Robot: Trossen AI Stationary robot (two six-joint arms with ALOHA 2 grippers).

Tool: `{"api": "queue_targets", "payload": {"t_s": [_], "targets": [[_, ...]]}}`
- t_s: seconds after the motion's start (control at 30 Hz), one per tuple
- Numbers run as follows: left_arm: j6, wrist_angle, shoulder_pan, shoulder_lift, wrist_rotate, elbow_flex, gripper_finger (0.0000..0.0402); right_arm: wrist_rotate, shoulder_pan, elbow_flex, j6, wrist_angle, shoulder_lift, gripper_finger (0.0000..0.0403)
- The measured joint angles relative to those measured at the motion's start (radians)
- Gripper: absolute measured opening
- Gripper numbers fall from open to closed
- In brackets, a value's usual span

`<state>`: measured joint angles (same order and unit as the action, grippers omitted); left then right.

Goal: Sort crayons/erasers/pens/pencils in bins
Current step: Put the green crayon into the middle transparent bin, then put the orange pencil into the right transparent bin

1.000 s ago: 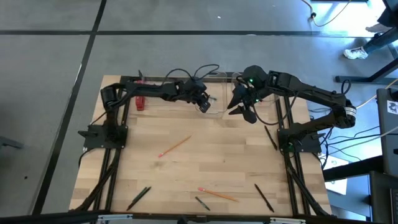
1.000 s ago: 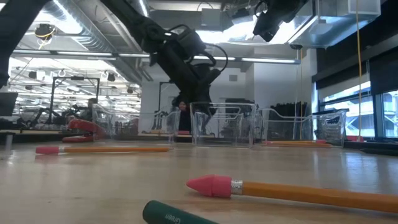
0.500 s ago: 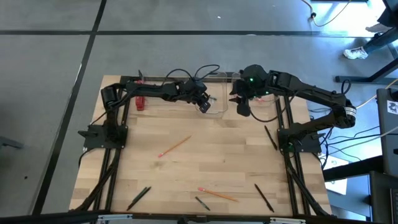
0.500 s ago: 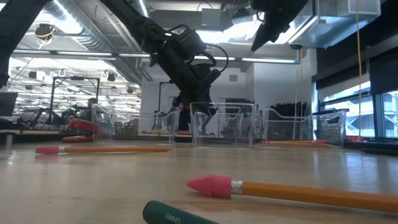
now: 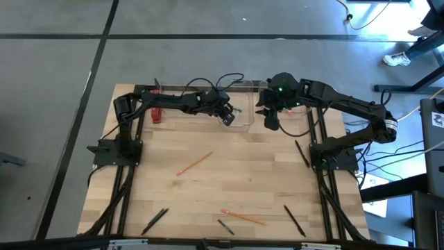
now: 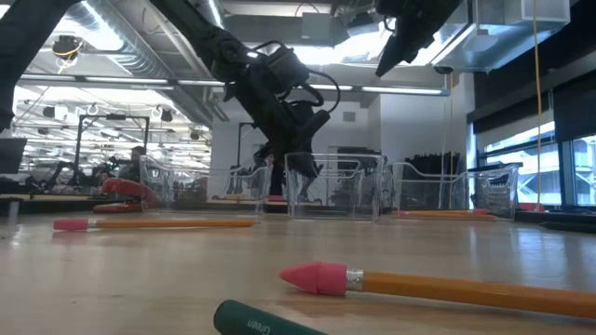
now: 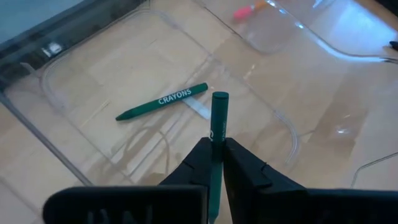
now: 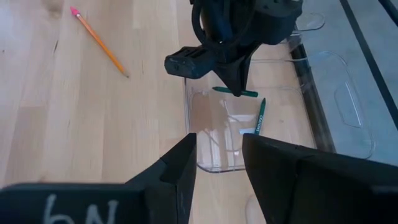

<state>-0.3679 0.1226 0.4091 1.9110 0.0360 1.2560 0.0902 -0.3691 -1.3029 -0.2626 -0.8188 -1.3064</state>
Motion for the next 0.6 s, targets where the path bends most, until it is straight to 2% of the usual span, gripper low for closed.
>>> {"api": "queue_targets", "payload": {"t_s": [0.43, 0.6], "targets": [[0.019, -0.003, 0.000, -0.001, -0.001, 0.001, 0.0089, 0.000, 0.000, 0.000, 0.000, 0.000, 0.000, 0.0132], [0.004, -0.033, 0.000, -0.003, -0.001, 0.001, 0.0096, 0.000, 0.000, 0.000, 0.000, 0.000, 0.000, 0.0132]]}}
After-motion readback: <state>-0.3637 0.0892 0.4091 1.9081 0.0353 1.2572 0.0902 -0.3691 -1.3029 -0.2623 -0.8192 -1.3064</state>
